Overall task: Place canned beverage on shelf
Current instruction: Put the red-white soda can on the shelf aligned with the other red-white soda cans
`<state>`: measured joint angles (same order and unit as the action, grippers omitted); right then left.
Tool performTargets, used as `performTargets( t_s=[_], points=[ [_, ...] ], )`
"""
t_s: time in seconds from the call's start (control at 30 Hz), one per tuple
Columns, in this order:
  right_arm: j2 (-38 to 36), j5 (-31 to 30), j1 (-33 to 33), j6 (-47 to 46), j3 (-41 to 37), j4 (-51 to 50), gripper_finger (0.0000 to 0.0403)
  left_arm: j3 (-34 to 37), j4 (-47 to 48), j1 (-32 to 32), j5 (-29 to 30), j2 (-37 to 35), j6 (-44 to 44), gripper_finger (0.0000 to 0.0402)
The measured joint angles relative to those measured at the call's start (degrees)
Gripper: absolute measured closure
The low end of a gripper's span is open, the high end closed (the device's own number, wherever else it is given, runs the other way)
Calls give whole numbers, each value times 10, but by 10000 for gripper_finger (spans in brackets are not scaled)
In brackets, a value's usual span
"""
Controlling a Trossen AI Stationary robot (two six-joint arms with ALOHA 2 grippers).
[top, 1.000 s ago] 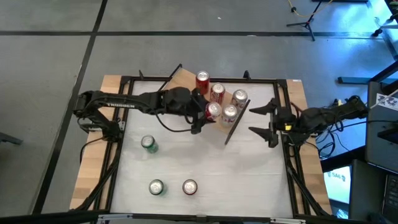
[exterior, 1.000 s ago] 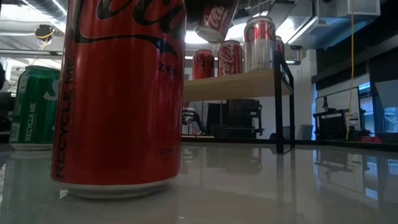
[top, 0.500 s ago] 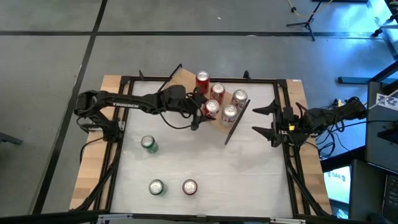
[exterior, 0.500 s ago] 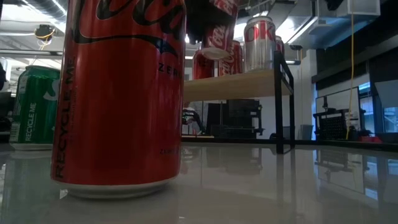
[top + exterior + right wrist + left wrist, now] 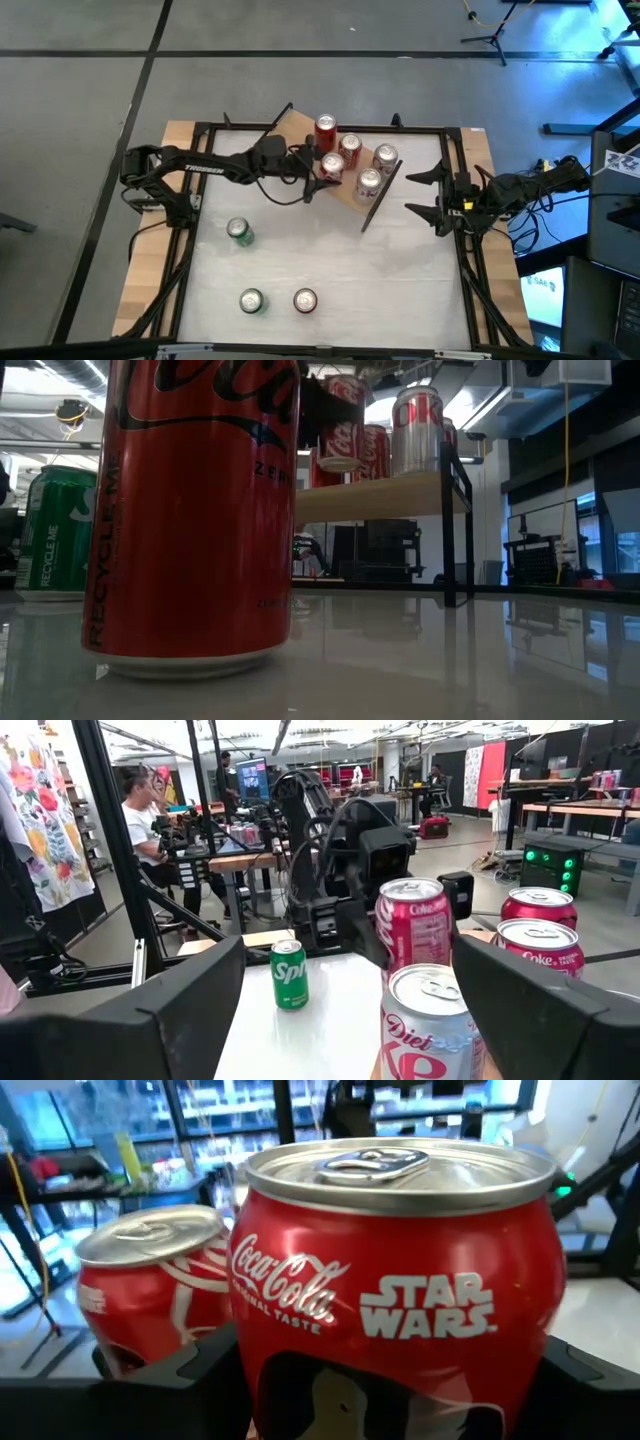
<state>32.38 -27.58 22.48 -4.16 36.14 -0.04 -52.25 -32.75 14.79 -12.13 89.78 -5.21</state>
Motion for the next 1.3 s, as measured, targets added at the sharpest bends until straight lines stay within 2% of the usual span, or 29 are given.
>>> performTargets(
  t_s=[0.1, 0.33, 0.67, 1.0, 1.3],
  points=[
    [0, 0, 0, 0, 0, 0, 54, 18, -32, 5, -7, 0, 3, 115],
    [0, -1, 0, 2, 0, 0, 54, 26, -42, 7, -11, 1, 3, 115],
    [2, 1, 0, 2, 0, -1, 54, 26, -134, 9, -10, 76, 20, 115],
    [2, 1, 0, 16, 0, -1, 54, 26, -136, 13, -11, 81, 16, 114],
    [2, 1, 0, 16, 0, -1, 54, 25, -133, 13, -8, 81, 16, 82]
  ],
)
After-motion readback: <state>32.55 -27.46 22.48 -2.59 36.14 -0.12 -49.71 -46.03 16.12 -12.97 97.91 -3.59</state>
